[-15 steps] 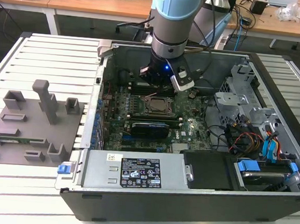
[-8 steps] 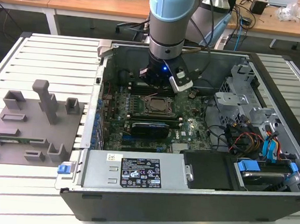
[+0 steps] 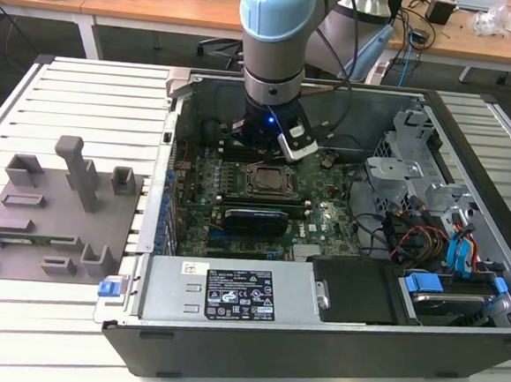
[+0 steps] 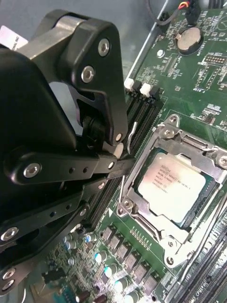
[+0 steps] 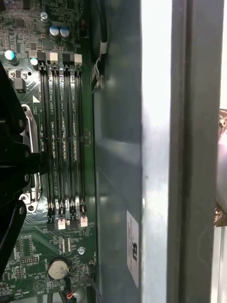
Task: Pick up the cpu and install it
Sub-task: 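Install the first cpu locking lever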
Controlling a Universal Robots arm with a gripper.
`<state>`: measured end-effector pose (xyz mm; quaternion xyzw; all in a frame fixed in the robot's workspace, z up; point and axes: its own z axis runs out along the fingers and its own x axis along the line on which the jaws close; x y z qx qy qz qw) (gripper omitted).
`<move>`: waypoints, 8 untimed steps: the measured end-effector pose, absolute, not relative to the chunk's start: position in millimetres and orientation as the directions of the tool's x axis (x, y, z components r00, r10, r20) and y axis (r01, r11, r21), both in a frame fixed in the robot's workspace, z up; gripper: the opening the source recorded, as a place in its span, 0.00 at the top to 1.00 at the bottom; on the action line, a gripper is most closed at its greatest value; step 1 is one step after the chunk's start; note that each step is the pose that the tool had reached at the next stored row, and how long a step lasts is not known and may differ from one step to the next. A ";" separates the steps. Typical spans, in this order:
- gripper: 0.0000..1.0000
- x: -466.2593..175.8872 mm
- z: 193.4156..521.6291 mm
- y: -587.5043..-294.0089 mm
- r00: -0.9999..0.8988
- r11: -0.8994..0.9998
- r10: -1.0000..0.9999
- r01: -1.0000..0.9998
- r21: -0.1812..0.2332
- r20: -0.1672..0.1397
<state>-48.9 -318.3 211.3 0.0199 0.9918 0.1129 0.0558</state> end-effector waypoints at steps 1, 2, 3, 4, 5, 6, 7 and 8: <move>0.89 -48.9 210.9 -317.7 -0.992 0.974 0.058 0.032 0.226 -0.113; 0.89 -48.9 210.7 -317.0 -0.990 0.974 0.060 0.030 0.227 -0.125; 0.89 -48.9 210.5 -316.7 -0.989 0.973 0.060 0.029 0.227 -0.132; 0.89 -48.9 210.4 -316.4 -0.988 0.973 0.060 0.027 0.227 -0.139; 0.89 -48.9 210.2 -315.9 -0.987 0.973 0.060 0.025 0.228 -0.151; 0.89 -49.0 210.0 -315.6 -0.986 0.973 0.061 0.024 0.228 -0.157; 0.89 -49.4 209.7 -315.3 -0.985 0.973 0.061 0.023 0.228 -0.160; 0.89 -50.0 209.6 -315.0 -0.985 0.973 0.062 0.024 0.228 -0.161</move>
